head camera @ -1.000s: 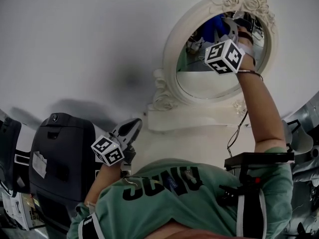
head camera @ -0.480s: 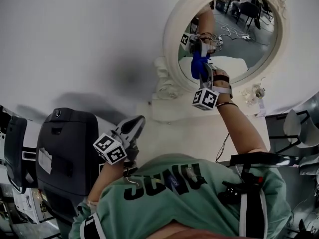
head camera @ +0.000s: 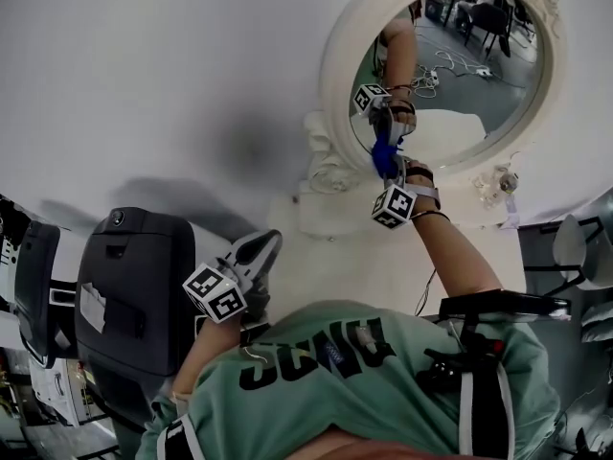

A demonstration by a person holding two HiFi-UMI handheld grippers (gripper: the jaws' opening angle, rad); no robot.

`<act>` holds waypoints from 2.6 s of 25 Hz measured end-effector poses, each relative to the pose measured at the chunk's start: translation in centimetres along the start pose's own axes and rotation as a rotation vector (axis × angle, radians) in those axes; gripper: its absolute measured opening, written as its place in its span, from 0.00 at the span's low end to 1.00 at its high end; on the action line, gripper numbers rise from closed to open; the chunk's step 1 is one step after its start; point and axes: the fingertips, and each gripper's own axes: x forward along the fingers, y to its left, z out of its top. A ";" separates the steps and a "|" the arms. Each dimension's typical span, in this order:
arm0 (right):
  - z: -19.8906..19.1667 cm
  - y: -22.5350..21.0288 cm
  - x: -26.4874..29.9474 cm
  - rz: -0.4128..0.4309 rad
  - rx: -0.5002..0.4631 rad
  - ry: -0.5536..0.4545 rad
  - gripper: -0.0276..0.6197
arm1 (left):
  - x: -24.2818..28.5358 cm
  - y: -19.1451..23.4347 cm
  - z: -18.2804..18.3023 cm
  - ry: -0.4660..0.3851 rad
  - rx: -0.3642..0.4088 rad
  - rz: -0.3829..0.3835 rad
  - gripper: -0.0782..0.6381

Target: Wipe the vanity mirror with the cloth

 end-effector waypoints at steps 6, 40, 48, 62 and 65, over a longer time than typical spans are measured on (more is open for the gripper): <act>0.7 -1.4 -1.9 0.134 0.178 -0.006 0.16 | 0.4 -1.4 0.9 -0.023 0.024 -0.052 0.13; 10.1 -41.9 -18.2 -0.509 0.268 -0.150 0.16 | -1.3 -1.1 2.8 -0.109 0.035 -0.063 0.13; 8.9 -33.7 -14.9 -0.505 0.091 -0.106 0.16 | -0.1 -2.0 1.6 -0.070 0.016 -0.091 0.13; 1.1 -6.1 -2.7 -0.186 -0.031 -0.003 0.16 | -0.5 -2.4 -0.5 0.004 -0.007 -0.053 0.13; -1.7 -0.2 0.2 -0.064 -0.042 0.062 0.16 | -0.7 -2.4 -0.8 0.011 -0.013 -0.042 0.13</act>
